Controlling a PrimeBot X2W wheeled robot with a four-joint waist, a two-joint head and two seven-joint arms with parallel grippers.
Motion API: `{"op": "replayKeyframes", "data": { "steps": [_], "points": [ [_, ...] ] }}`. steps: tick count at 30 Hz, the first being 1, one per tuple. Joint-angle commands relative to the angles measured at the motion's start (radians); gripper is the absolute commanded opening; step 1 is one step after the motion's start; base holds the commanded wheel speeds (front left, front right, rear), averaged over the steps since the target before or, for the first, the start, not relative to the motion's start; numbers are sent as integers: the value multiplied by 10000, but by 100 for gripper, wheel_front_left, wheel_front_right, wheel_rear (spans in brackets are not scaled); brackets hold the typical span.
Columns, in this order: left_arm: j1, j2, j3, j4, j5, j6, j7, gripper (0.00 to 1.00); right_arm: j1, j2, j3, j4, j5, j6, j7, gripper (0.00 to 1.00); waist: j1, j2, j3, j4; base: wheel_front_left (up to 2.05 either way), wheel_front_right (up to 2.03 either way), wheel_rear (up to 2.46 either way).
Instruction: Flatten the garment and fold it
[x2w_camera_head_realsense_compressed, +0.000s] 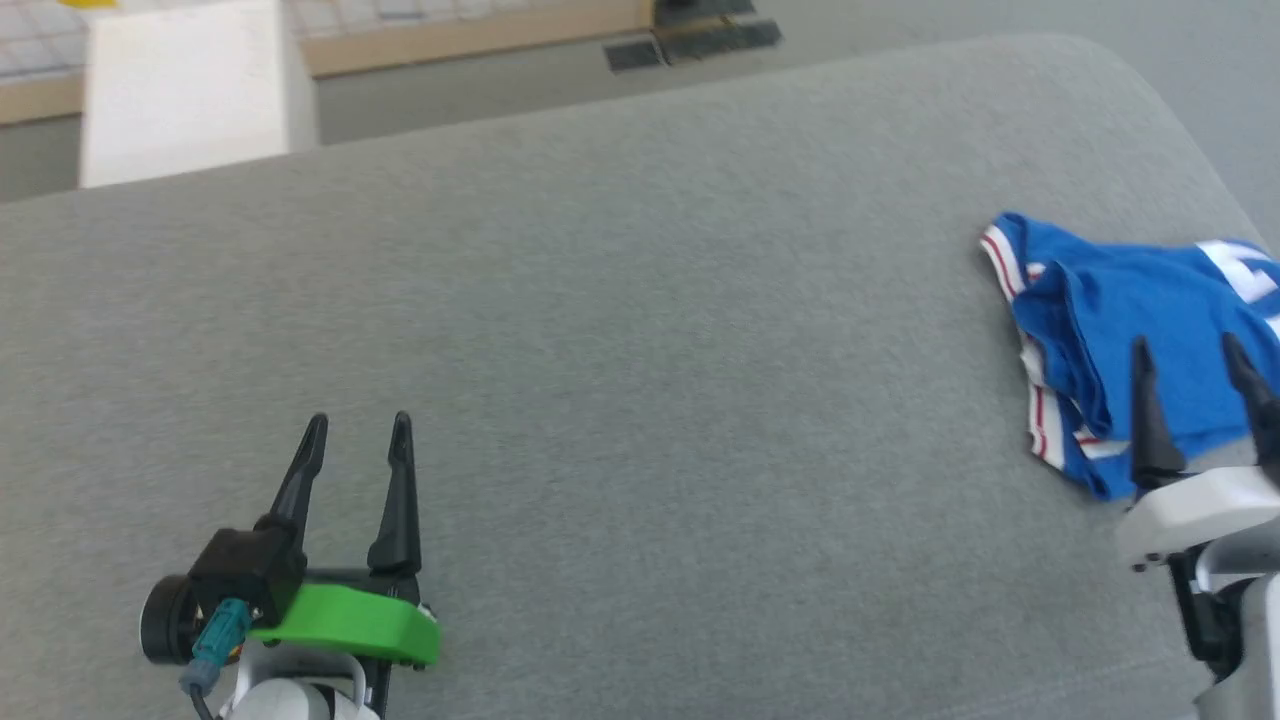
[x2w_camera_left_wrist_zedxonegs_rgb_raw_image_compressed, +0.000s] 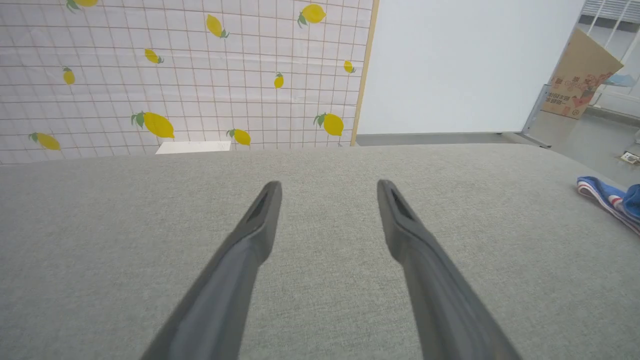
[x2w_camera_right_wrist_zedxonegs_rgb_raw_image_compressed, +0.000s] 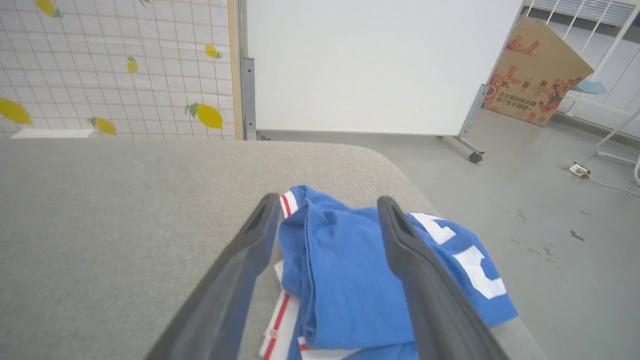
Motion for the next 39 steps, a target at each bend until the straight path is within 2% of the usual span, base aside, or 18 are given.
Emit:
{"op": "replayKeyframes", "data": {
  "steps": [1,6,8,13,23,39],
  "points": [
    [149,-63,61,141,-73,31,-70,100,269,164,145,-406,96,-17,128,100,1,120,-636,675,0,0,0],
    [217,-31,352,449,-67,73,-86,100,912,534,500,-1693,220,-17,556,100,1,120,-1032,1227,0,0,0],
    [426,20,679,566,-48,113,-88,100,1638,742,693,-2487,338,-17,710,100,1,120,-1329,1554,0,0,0],
    [808,59,950,826,-49,2,-89,100,2516,951,1028,-3190,431,-17,988,100,1,120,-1700,1758,0,0,0],
    [1365,-116,871,1300,122,-327,-90,100,3574,1091,1766,-3778,519,-17,1371,100,1,120,-2098,1850,0,0,0],
    [1233,-363,888,1407,289,-556,-91,100,3606,1122,2071,-3834,558,-17,1440,100,1,120,-1988,1894,0,0,0]
  ]
}}
